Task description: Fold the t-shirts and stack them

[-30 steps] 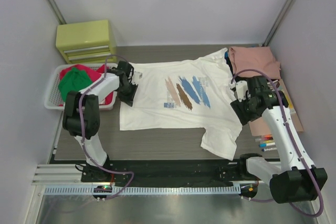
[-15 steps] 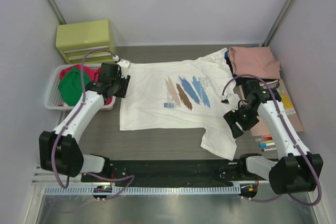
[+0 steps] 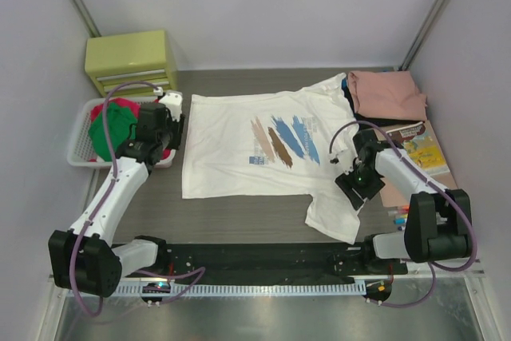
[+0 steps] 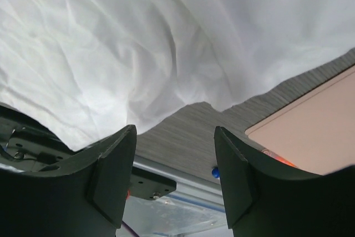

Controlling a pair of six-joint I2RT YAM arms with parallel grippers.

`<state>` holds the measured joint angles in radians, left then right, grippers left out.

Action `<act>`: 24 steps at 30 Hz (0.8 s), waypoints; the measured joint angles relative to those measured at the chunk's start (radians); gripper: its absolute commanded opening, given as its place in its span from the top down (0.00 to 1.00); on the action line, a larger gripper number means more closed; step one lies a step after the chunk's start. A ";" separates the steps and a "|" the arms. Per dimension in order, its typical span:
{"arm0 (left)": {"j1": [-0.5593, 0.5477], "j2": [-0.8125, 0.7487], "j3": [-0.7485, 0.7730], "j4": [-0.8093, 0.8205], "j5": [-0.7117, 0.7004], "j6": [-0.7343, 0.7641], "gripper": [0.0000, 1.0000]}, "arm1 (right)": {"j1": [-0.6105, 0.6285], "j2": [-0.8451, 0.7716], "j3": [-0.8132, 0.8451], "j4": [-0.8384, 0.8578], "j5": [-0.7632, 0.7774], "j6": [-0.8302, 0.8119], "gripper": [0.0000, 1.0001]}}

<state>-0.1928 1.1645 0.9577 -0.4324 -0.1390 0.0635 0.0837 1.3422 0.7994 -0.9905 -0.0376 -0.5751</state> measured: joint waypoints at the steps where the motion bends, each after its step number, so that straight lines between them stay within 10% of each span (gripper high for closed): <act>1: 0.001 0.000 0.000 0.001 0.000 0.000 0.54 | 0.006 0.008 -0.006 0.013 0.003 0.000 0.37; 24: 0.003 0.024 0.000 0.005 -0.026 0.008 0.54 | 0.128 -0.222 0.053 -0.146 -0.016 -0.124 0.38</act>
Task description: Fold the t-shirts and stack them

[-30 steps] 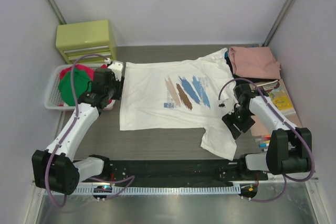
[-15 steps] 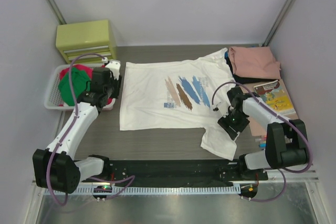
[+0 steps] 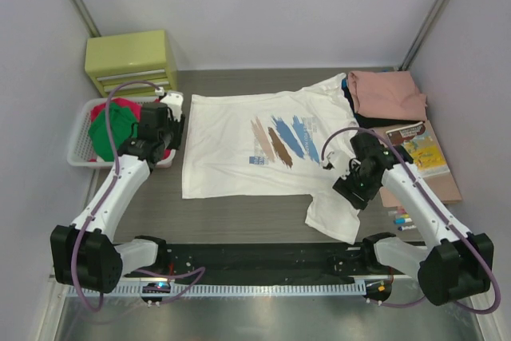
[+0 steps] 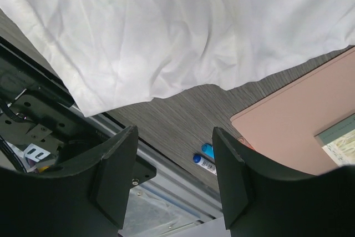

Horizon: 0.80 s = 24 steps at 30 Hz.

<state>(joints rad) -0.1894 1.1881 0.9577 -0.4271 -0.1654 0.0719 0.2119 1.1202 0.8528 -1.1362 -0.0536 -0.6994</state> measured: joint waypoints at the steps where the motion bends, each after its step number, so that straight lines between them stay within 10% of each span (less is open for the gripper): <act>1: 0.000 0.004 0.000 0.002 0.001 0.000 0.54 | 0.013 -0.019 0.000 -0.001 -0.002 -0.001 0.38; 4: 0.000 0.025 0.000 0.004 0.013 0.000 0.65 | 0.024 -0.039 -0.013 0.032 -0.002 0.007 0.48; 5: 0.000 0.036 0.000 0.004 0.021 0.000 0.79 | 0.024 -0.031 -0.018 0.047 -0.001 0.016 0.93; 6: 0.000 0.047 0.000 0.003 0.028 -0.002 0.99 | 0.025 -0.019 -0.018 0.066 0.000 0.029 0.99; 16: -0.003 0.039 0.003 0.011 0.035 -0.003 1.00 | 0.029 0.049 0.126 0.286 -0.013 0.204 0.99; 24: -0.039 0.277 0.267 -0.043 0.183 -0.031 1.00 | 0.072 0.431 0.461 0.433 -0.051 0.383 0.99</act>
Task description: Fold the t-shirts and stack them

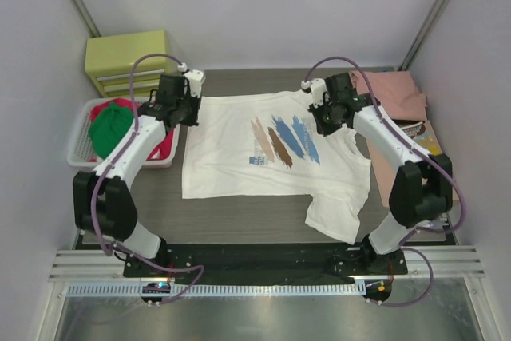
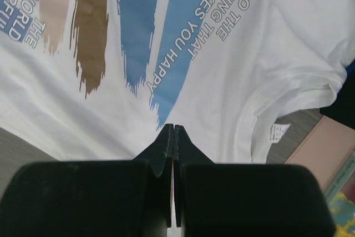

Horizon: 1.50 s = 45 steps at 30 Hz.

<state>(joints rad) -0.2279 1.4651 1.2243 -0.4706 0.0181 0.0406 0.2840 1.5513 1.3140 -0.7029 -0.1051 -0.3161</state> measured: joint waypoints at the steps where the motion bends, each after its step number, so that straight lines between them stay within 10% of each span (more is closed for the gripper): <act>1: -0.003 0.054 0.050 -0.012 0.023 -0.006 1.00 | 0.002 0.053 0.034 0.001 -0.006 0.017 0.99; 13: -0.014 0.493 0.217 -0.106 0.088 -0.064 1.00 | 0.002 0.309 0.117 -0.001 -0.016 0.104 0.99; 27: -0.019 0.334 0.080 -0.044 0.010 -0.061 1.00 | 0.002 0.170 -0.029 0.112 0.025 0.132 0.97; 28: -0.019 0.269 0.051 -0.039 0.003 -0.060 0.90 | 0.002 0.108 -0.053 0.116 0.029 0.135 0.95; 30: -0.019 0.141 0.023 -0.023 -0.007 -0.058 0.56 | 0.002 -0.011 -0.079 0.131 0.034 0.139 0.48; 32: -0.019 0.058 0.023 0.006 -0.010 -0.048 0.36 | 0.002 -0.092 -0.088 0.158 0.037 0.145 0.27; 45: -0.034 0.133 0.029 -0.008 0.017 -0.059 0.13 | 0.002 0.005 -0.124 0.146 0.016 0.136 0.05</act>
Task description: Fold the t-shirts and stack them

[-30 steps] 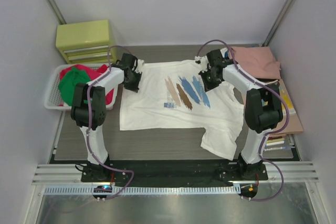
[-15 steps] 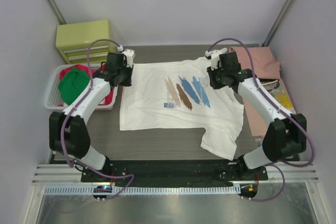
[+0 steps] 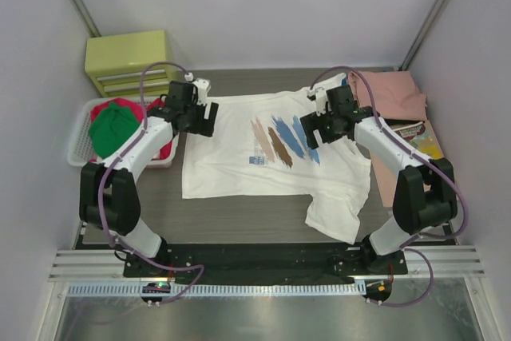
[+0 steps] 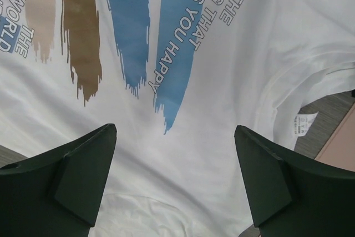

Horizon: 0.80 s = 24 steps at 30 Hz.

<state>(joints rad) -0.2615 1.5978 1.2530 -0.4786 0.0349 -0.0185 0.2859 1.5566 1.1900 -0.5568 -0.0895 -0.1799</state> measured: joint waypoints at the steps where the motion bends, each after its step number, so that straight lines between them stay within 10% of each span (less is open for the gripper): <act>1: -0.001 0.000 0.000 -0.003 -0.011 0.000 0.13 | 0.000 0.023 0.003 -0.006 -0.002 0.000 0.03; 15: 0.044 -0.598 -0.075 0.200 -0.372 0.158 0.06 | 0.057 0.184 0.080 -0.037 0.013 0.019 0.00; 24: 0.126 -0.616 -0.169 0.216 -0.436 0.208 0.02 | 0.071 0.449 0.232 -0.024 0.026 0.041 0.00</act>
<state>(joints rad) -0.1360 0.9817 1.0843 -0.2626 -0.4015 0.1890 0.3565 2.0060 1.4220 -0.5804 -0.0639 -0.1390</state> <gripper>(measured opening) 0.970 0.996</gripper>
